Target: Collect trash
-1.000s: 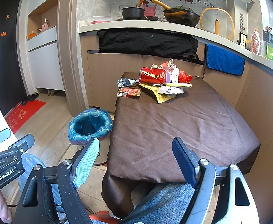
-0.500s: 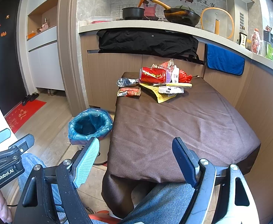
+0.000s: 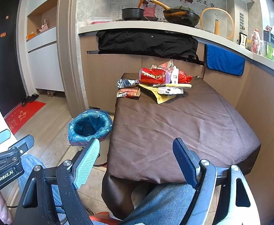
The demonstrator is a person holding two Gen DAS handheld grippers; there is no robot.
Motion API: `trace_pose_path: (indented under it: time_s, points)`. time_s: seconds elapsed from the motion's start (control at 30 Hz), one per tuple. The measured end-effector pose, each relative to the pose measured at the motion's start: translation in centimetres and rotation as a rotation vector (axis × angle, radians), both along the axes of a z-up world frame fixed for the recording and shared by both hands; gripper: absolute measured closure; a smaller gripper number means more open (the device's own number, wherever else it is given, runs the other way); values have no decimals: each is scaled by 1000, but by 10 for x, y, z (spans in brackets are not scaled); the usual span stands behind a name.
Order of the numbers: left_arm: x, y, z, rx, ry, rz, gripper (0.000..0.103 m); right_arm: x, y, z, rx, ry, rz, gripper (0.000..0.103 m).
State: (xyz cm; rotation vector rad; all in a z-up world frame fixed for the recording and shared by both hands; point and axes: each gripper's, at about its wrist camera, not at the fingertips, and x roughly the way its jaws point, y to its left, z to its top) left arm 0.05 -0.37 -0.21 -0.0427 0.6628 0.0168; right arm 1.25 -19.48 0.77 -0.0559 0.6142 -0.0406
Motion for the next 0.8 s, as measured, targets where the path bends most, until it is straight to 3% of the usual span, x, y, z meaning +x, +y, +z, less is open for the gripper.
trace_pose_path:
  time_s: [0.8]
  points:
    - [-1, 0, 0, -1, -2, 0, 24, -1, 0, 3, 3, 2, -3, 25]
